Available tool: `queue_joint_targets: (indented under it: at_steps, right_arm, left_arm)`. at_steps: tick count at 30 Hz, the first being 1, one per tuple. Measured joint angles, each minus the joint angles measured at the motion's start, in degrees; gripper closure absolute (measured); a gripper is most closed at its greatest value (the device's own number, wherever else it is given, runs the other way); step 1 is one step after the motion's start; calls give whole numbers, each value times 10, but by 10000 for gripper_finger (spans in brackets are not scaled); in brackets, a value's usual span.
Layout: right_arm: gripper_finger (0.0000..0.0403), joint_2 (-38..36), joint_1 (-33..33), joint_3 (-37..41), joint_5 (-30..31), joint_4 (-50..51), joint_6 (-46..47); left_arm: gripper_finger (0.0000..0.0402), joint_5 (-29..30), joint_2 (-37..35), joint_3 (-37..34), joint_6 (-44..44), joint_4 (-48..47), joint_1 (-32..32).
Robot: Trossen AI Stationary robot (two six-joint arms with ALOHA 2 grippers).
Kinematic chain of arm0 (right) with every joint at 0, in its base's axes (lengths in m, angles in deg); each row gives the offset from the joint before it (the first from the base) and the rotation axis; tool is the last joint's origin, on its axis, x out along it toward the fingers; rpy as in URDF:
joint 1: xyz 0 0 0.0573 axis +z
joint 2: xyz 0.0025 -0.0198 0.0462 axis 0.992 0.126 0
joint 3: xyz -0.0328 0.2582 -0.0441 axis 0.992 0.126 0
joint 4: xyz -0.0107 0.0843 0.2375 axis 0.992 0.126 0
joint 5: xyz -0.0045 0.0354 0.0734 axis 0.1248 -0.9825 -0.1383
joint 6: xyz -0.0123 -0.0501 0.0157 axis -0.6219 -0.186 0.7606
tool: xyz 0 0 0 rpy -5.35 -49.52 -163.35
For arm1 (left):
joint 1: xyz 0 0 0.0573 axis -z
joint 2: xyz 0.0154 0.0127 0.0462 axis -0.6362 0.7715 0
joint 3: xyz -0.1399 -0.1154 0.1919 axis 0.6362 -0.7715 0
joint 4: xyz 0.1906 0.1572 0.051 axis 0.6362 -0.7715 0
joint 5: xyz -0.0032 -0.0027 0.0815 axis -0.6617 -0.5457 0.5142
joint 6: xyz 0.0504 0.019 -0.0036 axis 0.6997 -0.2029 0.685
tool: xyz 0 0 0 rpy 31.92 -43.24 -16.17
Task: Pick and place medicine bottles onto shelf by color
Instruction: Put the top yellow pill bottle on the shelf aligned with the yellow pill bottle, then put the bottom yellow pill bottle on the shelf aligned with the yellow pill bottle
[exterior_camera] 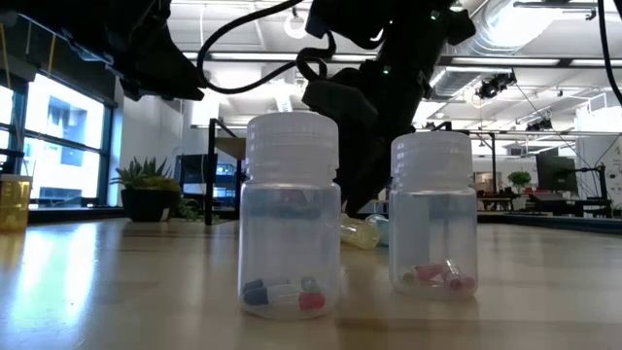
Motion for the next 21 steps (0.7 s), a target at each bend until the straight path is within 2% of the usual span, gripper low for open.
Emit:
queue_joint_targets:
  at_steps: [8, 21]
  right_arm:
    - [227, 28, 0, 0, -17, -20, -1]
    - [227, 38, -1, -16, -40, 13, -1]
  left_arm:
    - [204, 0, 0, 0, 0, 0, 0]
    - [204, 0, 0, 0, 0, -1, 0]
